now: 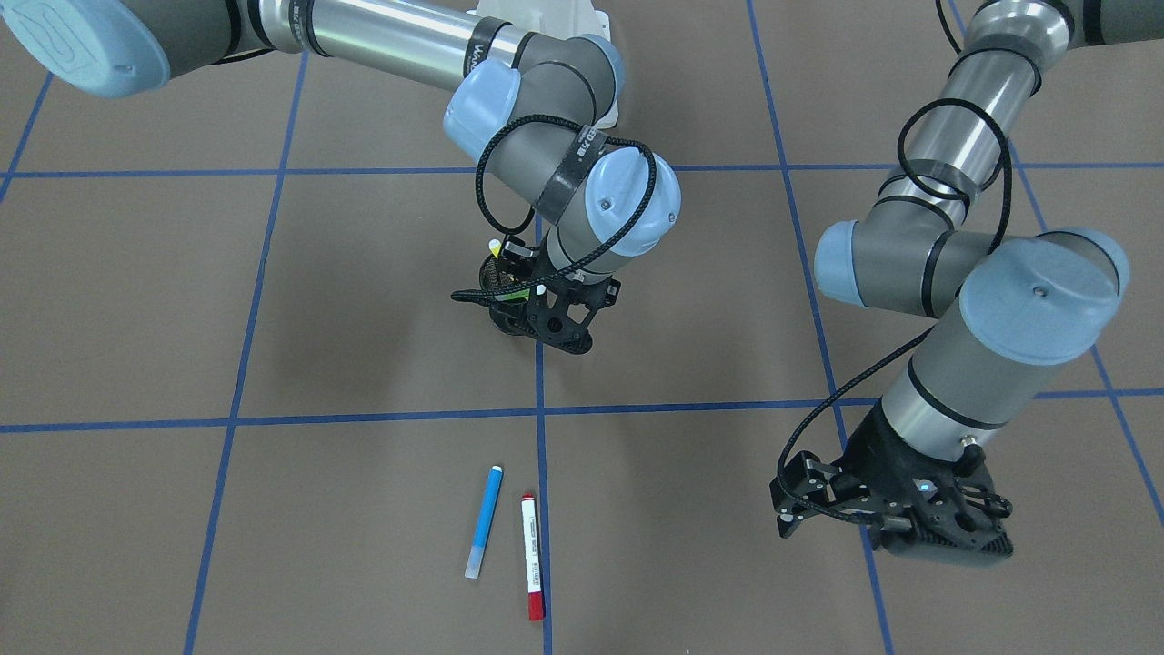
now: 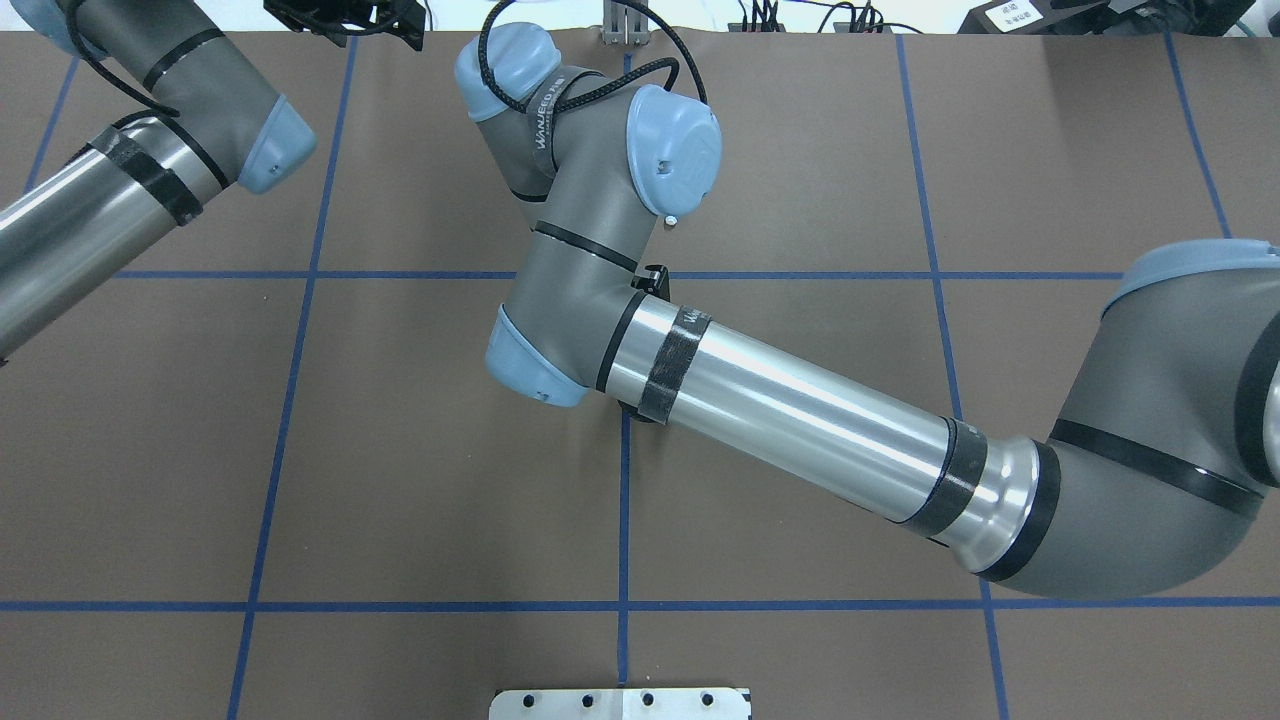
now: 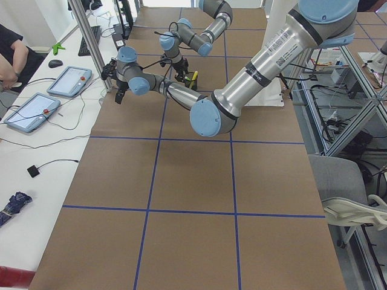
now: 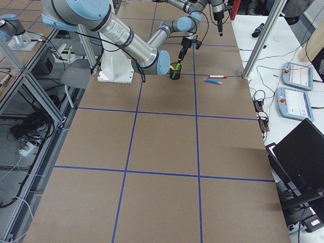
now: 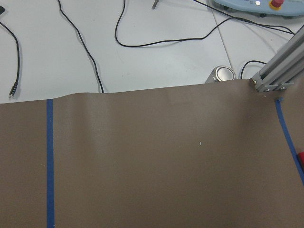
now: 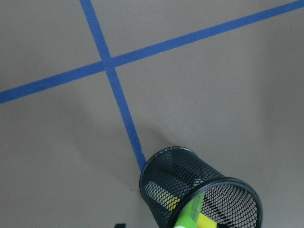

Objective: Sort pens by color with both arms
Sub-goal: 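Lower the right gripper into the cup and close on the green marker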

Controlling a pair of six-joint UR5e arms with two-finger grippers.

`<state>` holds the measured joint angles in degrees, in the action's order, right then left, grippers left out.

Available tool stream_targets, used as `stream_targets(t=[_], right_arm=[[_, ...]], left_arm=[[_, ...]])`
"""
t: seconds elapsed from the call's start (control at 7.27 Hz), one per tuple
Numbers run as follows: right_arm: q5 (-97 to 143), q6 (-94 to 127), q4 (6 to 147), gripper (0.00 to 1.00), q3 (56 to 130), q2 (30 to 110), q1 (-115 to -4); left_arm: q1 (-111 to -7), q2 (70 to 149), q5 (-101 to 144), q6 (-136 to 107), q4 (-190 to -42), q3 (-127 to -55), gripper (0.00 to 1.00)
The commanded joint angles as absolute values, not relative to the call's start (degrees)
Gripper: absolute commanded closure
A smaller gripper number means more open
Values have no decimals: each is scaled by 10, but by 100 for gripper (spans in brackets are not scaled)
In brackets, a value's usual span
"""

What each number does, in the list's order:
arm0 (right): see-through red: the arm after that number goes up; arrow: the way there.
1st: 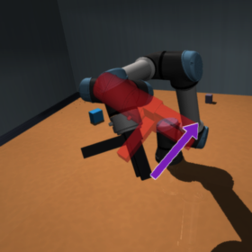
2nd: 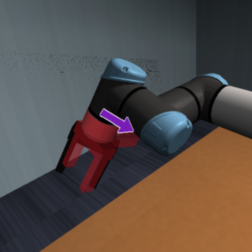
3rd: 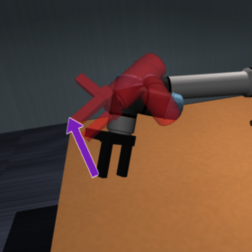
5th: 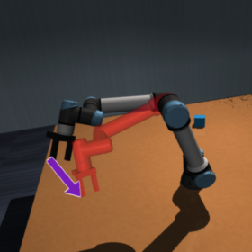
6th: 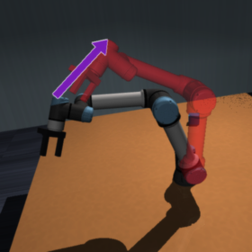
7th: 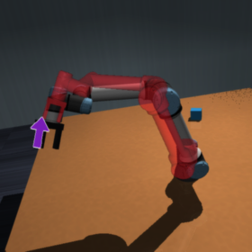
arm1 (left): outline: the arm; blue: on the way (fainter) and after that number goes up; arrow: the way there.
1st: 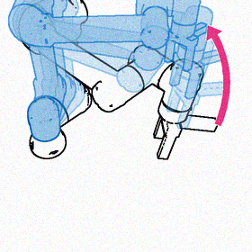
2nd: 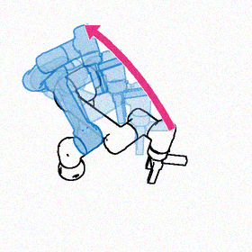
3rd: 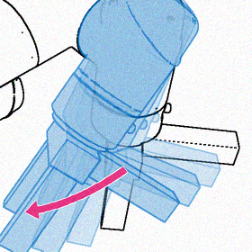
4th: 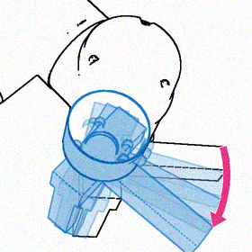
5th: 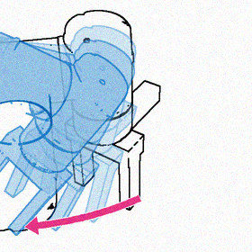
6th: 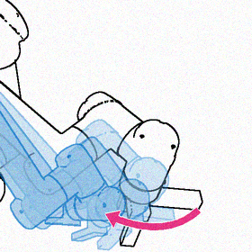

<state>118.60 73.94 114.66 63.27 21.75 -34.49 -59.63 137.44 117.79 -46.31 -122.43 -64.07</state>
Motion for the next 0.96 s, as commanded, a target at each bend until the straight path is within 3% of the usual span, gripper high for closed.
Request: stream_targets(t=[0.0, 0.55, 0.82], right_arm=[[1182, 737, 1148, 41, 635, 223, -345], [1187, 737, 1149, 42, 643, 224, -338], [1187, 738, 1150, 51, 650, 224, -337]], left_arm=[[-596, 1375, 1178, -463, -1224, -641, 0], [-597, 1376, 1178, -463, -1224, -642, 0], [-596, 1375, 1178, -463, -1224, -642, 0]])
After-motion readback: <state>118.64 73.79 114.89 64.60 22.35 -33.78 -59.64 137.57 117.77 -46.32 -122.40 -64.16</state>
